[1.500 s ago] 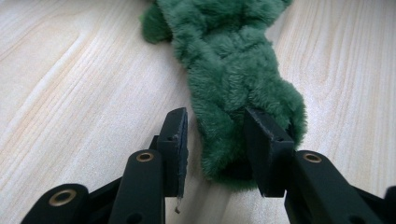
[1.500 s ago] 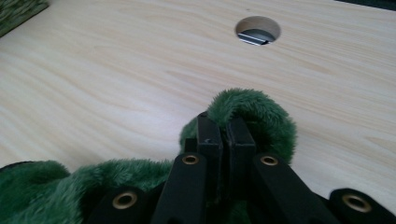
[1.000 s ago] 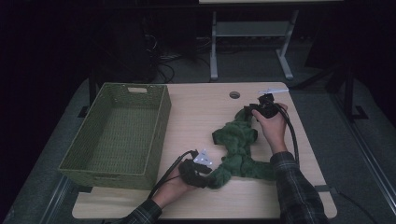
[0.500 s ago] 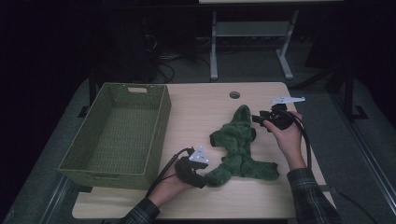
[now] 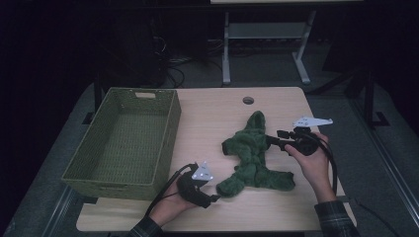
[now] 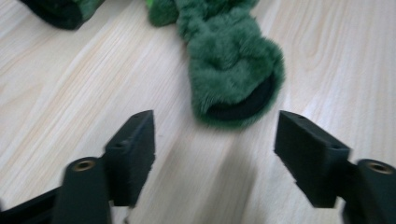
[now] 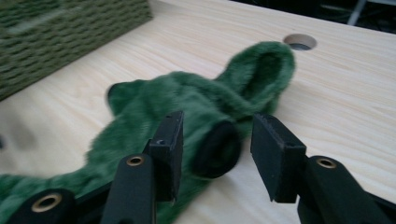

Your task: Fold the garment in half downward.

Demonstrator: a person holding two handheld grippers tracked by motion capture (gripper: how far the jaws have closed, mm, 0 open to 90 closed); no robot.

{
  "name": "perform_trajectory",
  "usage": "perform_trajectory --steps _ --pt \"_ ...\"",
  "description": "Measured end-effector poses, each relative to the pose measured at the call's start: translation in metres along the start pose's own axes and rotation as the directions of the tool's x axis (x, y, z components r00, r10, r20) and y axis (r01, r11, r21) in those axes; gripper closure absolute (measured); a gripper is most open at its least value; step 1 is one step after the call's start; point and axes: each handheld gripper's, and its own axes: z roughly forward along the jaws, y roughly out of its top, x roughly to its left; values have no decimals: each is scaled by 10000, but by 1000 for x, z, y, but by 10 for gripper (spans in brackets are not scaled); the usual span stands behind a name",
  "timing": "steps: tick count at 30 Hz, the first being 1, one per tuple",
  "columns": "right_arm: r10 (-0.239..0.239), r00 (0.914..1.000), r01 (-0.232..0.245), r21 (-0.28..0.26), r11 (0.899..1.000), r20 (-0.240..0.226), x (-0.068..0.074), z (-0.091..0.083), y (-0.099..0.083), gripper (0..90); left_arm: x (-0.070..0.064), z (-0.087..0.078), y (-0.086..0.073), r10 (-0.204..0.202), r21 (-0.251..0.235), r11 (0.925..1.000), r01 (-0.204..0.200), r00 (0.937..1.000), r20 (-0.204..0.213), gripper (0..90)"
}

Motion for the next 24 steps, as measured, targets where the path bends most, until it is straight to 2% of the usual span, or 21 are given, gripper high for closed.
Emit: perform_trajectory --steps 3,7,11,14,15,17,20,24 --pt "-119 9995 118 -16 9999 -287 10 -3 -6 554 0 3 -5 -107 58 9999 108 9997 -211 186" --pt "-312 9968 312 -18 9995 -733 26 -3 -17 566 1 6 -10 -173 34 9998 175 9987 -488 145" --pt "-617 9922 634 126 9979 -1082 42 -2 -26 581 1 10 -15 -17 45 10000 19 9984 -565 133" --pt "-743 9862 766 98 9970 -1482 54 0 -34 591 3 10 -19 -35 -165 9999 28 9993 -383 128" --pt "-826 9840 879 268 9958 -1580 58 1 -36 591 3 10 -21 -30 -262 9997 21 9995 -328 127" --pt "-1014 9784 1062 175 9942 -1804 65 3 -41 598 4 10 -24 -6 -509 9987 -11 9994 -346 127" --pt "-1139 9688 1250 375 9914 -2201 78 6 -47 617 5 9 -28 33 -782 9969 -55 9996 -275 128" --pt "-1462 9486 1621 341 9862 -2807 96 11 -50 648 6 10 -30 49 -964 9953 -71 9997 -236 128"
